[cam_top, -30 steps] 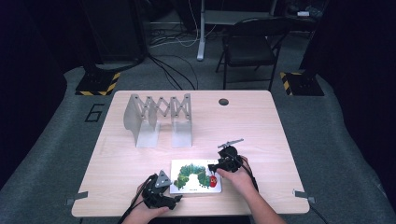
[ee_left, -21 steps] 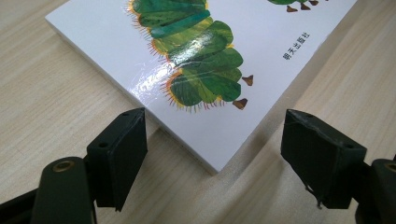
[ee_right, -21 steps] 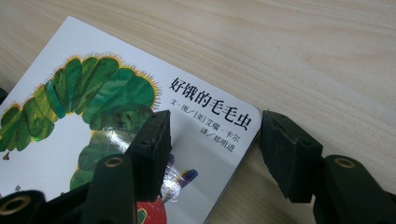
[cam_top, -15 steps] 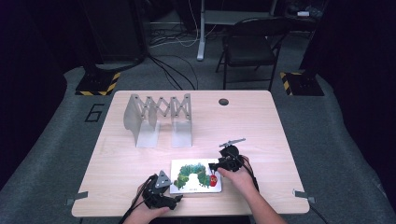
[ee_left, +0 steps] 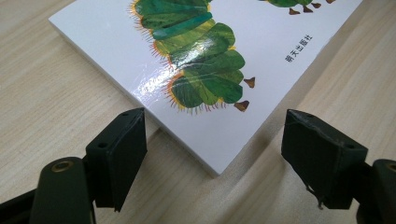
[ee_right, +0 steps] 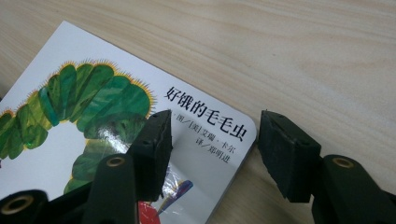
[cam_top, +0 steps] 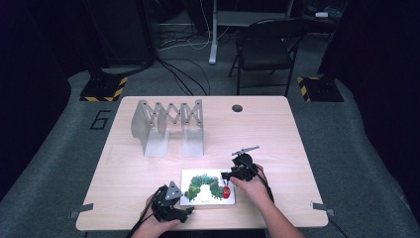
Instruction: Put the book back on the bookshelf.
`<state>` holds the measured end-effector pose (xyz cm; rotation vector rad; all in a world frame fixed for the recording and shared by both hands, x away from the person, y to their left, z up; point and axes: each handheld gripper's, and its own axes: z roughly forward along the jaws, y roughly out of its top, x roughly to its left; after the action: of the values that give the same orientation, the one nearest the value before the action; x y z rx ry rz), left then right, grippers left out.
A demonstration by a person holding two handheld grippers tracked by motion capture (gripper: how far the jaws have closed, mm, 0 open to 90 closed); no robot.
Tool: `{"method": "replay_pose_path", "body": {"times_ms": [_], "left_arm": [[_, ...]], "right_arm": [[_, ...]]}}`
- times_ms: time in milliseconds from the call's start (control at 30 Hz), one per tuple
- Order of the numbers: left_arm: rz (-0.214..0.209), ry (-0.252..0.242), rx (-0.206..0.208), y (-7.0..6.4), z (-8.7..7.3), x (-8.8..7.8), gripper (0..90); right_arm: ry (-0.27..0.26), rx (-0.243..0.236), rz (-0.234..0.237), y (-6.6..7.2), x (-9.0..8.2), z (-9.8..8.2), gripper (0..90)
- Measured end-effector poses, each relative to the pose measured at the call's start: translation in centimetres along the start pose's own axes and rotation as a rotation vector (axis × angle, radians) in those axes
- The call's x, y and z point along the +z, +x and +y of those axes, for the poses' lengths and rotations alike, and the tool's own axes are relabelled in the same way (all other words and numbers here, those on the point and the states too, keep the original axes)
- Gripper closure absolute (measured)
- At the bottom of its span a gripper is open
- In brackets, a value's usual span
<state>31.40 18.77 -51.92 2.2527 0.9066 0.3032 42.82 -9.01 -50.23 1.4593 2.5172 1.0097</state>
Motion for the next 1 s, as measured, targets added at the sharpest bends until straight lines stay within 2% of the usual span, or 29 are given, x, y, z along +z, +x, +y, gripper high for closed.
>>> {"method": "replay_pose_path", "body": {"times_ms": [67, 167, 267, 367, 533, 633, 667, 800, 1000], "left_arm": [[0.001, 0.001, 0.005, 0.01, 0.01, -0.01, 22.3], [0.005, -0.002, 0.006, -0.03, 0.01, 0.03, 22.3], [-0.004, 0.001, 0.005, -0.03, 0.02, 0.00, 22.2], [0.008, -0.005, 0.006, -0.12, 0.00, 0.07, 22.2], [0.013, -0.006, 0.003, -0.17, -0.01, 0.09, 22.1], [0.010, 0.003, 0.011, -0.11, 0.03, 0.01, 21.9], [0.010, 0.003, 0.011, -0.12, 0.03, 0.01, 21.8], [0.011, 0.003, 0.007, -0.14, 0.02, 0.02, 21.5], [0.026, -0.011, 0.004, -0.29, -0.02, 0.17, 20.2]], "right_arm": [[0.000, 0.005, 0.000, -0.02, 0.07, 0.03, 43.9], [0.003, -0.013, 0.010, -0.10, 0.27, 0.05, 42.8], [0.004, -0.009, 0.001, 0.11, 0.29, 0.07, 42.3], [0.008, 0.005, -0.003, 0.21, 0.26, 0.12, 42.3], [0.015, -0.002, 0.000, 0.17, 0.14, 0.17, 42.4], [0.014, 0.000, 0.002, 0.13, 0.05, 0.19, 42.7], [0.012, 0.018, -0.004, 0.26, 0.02, 0.22, 42.8], [0.005, 0.001, -0.002, 0.23, -0.23, 0.20, 42.9], [-0.006, 0.007, 0.004, 0.38, -0.69, 0.24, 43.1]]}}
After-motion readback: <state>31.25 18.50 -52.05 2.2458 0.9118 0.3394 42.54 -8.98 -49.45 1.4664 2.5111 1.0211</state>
